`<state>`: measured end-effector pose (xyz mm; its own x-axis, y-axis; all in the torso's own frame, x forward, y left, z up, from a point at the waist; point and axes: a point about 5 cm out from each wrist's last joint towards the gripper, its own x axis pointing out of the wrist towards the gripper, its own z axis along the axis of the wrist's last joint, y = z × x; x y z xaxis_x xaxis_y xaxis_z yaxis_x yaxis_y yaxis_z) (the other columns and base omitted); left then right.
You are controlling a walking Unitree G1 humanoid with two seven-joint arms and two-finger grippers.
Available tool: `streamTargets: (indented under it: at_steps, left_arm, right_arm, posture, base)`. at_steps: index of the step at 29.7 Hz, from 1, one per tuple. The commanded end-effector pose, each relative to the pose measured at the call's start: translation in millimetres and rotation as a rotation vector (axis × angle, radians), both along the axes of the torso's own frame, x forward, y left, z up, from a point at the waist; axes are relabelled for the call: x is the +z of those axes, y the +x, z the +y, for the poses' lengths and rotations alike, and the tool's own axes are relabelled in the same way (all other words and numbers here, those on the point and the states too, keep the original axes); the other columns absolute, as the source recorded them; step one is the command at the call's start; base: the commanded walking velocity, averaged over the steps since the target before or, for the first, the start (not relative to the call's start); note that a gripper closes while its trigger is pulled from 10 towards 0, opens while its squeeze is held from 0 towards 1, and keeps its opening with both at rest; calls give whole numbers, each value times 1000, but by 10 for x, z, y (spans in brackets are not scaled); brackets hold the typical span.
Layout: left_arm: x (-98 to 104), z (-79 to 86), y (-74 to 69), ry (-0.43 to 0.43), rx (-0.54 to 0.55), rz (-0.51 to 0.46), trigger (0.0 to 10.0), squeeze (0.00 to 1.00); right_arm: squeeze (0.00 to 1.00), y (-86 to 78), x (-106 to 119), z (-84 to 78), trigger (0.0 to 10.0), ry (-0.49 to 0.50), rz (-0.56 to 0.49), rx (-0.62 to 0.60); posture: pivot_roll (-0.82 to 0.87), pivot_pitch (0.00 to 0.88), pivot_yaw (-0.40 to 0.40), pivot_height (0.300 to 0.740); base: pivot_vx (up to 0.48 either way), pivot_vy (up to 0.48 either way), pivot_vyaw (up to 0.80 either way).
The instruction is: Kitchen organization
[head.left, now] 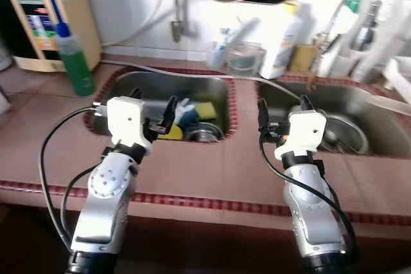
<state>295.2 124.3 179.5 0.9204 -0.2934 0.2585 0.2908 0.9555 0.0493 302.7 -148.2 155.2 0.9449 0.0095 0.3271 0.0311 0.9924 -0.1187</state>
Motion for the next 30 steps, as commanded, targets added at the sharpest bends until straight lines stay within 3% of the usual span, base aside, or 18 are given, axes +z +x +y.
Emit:
streamTargets:
  at_steps: [1,16,23,27,30]
  left_arm:
    - [16,63,2,13,16,-6,10000,0]
    - [-79,87,8,5,22,58,10000,0]
    - [-162,128,-77,17,9,71,10000,0]
    - [-190,135,-144,25,-28,69,10000,0]
    - [-240,151,-310,65,-133,46,10000,0]
  right_arm:
    - [0,-9,33,55,10000,19,-11,9]
    - [0,-46,-29,19,10000,15,12,2]
    - [0,-102,-121,23,10000,-22,44,36]
    - [0,-129,-143,52,10000,-42,54,85]
    - [0,-206,-174,201,10000,-74,71,254]
  posture:
    - [-119,0,-11,740]
    - [-127,0,1,740]
    - [-128,0,3,740]
    - [-128,0,4,740]
    - [-128,0,1,740]
  base:
    - [0,-480,0]
    - [0,-32,0]
    - [0,0,0]
    - [0,0,0]
    - [0,0,0]
